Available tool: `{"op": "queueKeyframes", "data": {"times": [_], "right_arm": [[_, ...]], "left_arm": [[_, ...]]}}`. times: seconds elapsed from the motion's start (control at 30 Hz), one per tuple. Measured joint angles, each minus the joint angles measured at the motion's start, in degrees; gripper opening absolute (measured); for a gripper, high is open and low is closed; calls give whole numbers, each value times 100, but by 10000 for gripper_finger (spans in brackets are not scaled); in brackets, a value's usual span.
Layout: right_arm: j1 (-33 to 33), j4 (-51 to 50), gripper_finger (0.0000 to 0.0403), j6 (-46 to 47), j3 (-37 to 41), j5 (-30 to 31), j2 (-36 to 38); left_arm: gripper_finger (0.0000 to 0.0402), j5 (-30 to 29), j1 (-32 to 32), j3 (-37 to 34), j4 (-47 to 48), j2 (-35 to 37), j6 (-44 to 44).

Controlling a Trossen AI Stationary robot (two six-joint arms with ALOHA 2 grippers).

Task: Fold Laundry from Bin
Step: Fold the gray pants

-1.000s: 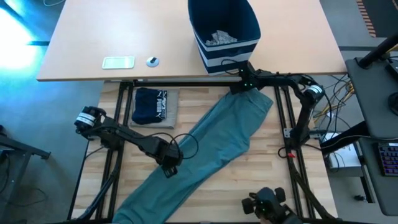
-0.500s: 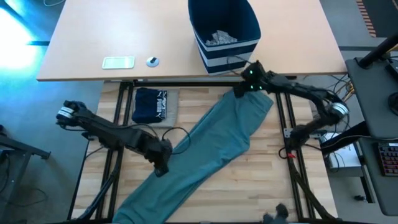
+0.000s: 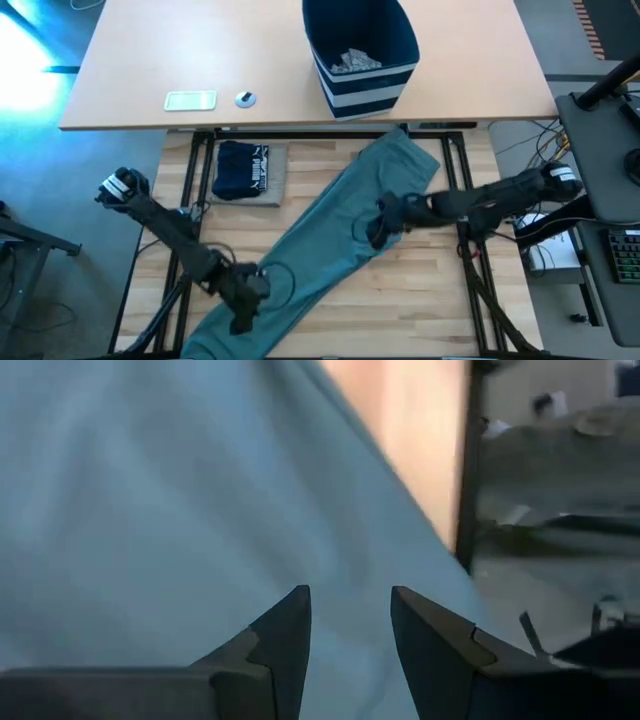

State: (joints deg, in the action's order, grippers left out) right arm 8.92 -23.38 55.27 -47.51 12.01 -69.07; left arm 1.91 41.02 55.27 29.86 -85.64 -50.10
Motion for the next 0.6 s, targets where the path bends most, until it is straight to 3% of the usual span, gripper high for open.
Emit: {"op": "queueKeyframes", "data": {"times": [0.13,0.23,0.3,0.47,0.6], "right_arm": [[778,-396,13,1716,-94,108,-325],[1108,-394,13,2493,-97,90,-601],[1139,-524,13,2758,-106,86,-791],[1050,-2056,13,3722,-102,-222,-1054],[944,-2400,13,3587,-98,-777,-1048]], "left_arm": [[126,-430,525,-4,-448,-308,3],[126,-638,734,-4,-820,-540,5],[126,-807,812,-2,-1160,-687,-11],[126,-896,977,20,-1578,-1123,-301],[126,-858,1170,20,-1628,-1551,-911]]}}
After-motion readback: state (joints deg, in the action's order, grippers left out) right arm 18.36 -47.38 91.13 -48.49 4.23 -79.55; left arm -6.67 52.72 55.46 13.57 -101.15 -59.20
